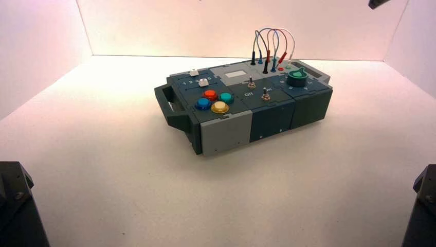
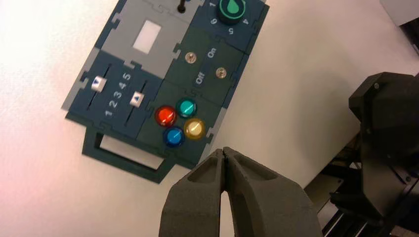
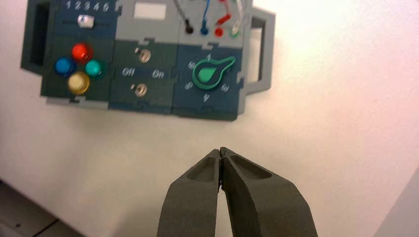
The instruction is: Rotate the box clockwise.
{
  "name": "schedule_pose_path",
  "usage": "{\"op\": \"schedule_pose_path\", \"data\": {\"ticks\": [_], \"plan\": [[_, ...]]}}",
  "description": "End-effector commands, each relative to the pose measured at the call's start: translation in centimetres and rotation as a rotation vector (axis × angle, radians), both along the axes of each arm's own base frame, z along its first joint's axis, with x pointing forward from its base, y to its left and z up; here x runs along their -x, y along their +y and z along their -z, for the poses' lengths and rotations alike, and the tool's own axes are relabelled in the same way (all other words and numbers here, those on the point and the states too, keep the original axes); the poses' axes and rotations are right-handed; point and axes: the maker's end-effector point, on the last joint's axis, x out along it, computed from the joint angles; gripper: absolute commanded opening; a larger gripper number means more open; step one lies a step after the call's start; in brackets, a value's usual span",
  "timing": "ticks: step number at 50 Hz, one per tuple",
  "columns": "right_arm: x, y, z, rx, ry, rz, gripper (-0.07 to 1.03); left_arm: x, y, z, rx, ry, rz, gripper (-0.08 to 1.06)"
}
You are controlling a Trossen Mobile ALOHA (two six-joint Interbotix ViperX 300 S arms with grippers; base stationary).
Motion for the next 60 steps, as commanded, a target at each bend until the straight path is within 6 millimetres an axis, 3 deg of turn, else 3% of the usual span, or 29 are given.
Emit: {"op": "schedule_pose_path", "data": {"ticks": [1, 7, 18, 28, 39, 52, 60], "plan": [[-2.1, 0.1, -1.8, 0.002, -0.065, 0.001, -0.02, 0.6, 1.5, -0.2, -0.021, 0.019, -0.012, -0.03], [-4.1, 0.2, -2.0, 0.002, -0.061, 0.004, -0.02, 1.9, 3.4, 1.9, -0.107, 0.095, -0.002, -0.03], [-7.8, 0.0, -0.7, 0.027, -0.048, 0.009, -0.02, 3.8, 4.9, 5.5, -0.17, 0.168, 0.015, -0.03], [-11.4, 0.3, 1.5, 0.053, -0.021, -0.035, -0.02, 4.7, 5.4, 6.8, -0.185, 0.207, 0.01, -0.03], [-14.7, 0.5, 4.2, 0.06, 0.022, -0.039, -0.02, 3.2, 4.4, 9.2, -0.184, 0.186, 0.002, -0.03], [-17.2, 0.6, 4.8, 0.067, 0.007, -0.05, -0.02, 2.5, 4.1, 13.6, -0.262, 0.246, 0.006, -0.03], [-18.4, 0.7, 5.0, 0.077, -0.004, -0.071, -0.02, 1.6, 3.7, 14.6, -0.26, 0.23, -0.007, -0.03]]}}
